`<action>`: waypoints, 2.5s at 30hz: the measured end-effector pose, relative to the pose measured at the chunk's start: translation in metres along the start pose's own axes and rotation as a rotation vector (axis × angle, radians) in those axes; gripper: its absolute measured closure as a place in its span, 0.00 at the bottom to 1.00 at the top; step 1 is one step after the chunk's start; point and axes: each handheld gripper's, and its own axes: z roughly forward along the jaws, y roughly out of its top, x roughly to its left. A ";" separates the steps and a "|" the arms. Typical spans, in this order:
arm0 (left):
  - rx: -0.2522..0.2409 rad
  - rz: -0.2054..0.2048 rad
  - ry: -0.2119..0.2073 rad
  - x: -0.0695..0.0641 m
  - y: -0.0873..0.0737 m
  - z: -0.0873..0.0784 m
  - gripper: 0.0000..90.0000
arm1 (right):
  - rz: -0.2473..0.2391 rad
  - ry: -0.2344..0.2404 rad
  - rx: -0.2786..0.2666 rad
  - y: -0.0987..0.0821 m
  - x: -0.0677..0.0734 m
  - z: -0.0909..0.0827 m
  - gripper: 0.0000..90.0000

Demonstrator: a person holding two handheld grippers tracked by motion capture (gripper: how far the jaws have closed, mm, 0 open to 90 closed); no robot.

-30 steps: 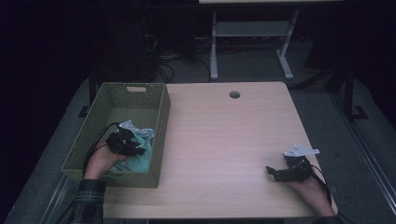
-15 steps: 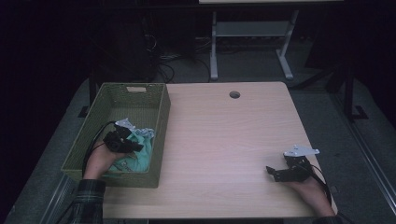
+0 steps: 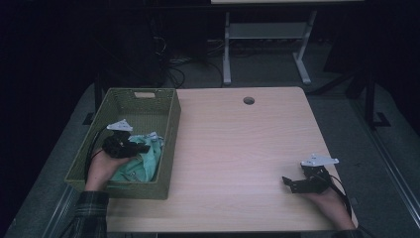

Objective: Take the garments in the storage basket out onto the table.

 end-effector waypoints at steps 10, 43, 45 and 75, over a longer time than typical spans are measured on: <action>-0.099 0.013 0.018 -0.005 0.009 -0.020 0.93 | 0.000 0.000 0.000 0.000 0.000 0.000 0.10; -0.289 0.042 0.016 -0.020 0.064 -0.072 0.93 | -0.002 0.000 0.000 0.000 0.000 0.000 0.10; -0.298 0.045 0.011 -0.022 0.068 -0.075 0.93 | -0.002 0.000 0.000 0.000 0.000 0.000 0.10; -0.399 0.120 -0.106 -0.070 0.135 -0.083 0.93 | -0.002 0.000 0.000 0.000 0.000 0.000 0.10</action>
